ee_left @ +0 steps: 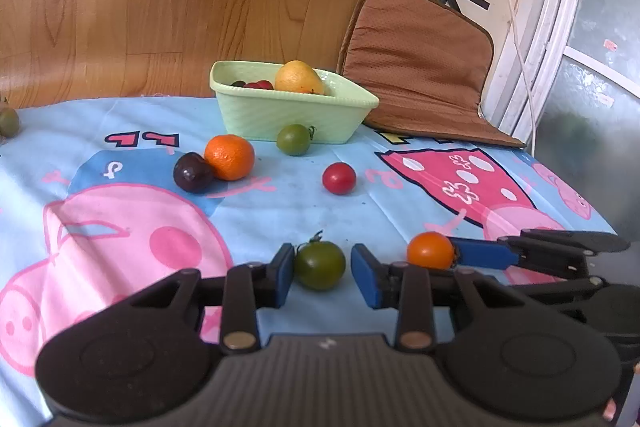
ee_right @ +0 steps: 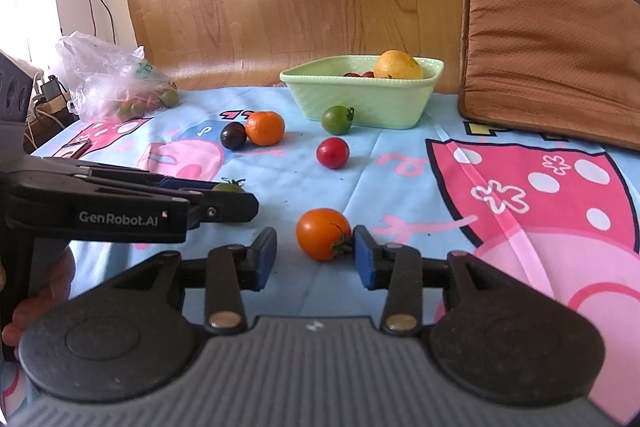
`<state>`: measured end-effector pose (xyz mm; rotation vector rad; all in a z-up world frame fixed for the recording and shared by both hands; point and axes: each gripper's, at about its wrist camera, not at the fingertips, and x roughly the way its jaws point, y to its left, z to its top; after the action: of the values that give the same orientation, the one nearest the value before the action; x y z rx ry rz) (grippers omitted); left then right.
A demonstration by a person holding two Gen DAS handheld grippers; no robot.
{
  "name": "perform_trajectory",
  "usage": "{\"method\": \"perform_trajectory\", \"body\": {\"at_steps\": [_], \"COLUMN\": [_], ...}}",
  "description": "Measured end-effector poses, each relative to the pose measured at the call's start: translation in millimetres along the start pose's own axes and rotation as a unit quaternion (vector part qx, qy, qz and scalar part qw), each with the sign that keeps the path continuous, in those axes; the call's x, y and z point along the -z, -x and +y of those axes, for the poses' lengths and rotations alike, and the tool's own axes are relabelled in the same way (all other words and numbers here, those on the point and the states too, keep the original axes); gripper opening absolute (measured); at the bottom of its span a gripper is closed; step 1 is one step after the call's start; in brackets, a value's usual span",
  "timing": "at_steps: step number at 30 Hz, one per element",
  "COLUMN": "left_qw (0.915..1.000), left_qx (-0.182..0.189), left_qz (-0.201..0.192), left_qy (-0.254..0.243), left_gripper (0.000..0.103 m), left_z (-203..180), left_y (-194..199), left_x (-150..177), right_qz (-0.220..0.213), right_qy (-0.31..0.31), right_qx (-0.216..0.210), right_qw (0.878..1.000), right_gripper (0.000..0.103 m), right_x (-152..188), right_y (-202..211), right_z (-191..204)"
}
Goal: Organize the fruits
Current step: 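Lift both held tomatoes and carry them toward the green bowl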
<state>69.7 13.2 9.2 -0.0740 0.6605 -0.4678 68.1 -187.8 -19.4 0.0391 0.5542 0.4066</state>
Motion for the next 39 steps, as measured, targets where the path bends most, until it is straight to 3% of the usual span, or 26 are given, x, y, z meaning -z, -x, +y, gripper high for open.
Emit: {"method": "perform_trajectory", "body": {"at_steps": [5, 9, 23, 26, 30, 33, 39], "left_qw": [1.0000, 1.0000, 1.0000, 1.0000, 1.0000, 1.0000, 0.9999], "left_qx": [0.002, 0.003, 0.000, 0.000, -0.002, -0.002, -0.004], "left_qz": [-0.001, -0.001, -0.002, -0.003, -0.004, -0.005, -0.010], "left_qy": [-0.001, 0.000, -0.003, -0.003, -0.003, -0.001, 0.007], "left_gripper": [0.039, 0.039, 0.039, 0.039, 0.037, 0.029, 0.028], "left_z": [0, 0, -1, -2, -2, -1, 1], "left_y": [0, 0, 0, 0, -1, 0, 1], "left_x": [0, 0, 1, 1, 1, 1, 0], "right_qz": [0.000, 0.003, 0.008, 0.007, 0.002, 0.002, -0.002], "right_qy": [0.002, 0.019, 0.046, 0.053, 0.062, 0.052, 0.042], "right_qx": [0.013, 0.016, 0.033, 0.029, 0.029, 0.023, 0.023], "right_qw": [1.000, 1.000, 0.998, 0.998, 0.998, 0.998, 0.999], "right_gripper": [0.045, 0.052, 0.052, 0.047, 0.031, 0.031, 0.031], "right_x": [1, 1, 2, 3, 5, 4, 5], "right_y": [1, -1, -1, -1, 2, 3, 4], "right_z": [1, 5, 13, 15, 18, 14, 13]}}
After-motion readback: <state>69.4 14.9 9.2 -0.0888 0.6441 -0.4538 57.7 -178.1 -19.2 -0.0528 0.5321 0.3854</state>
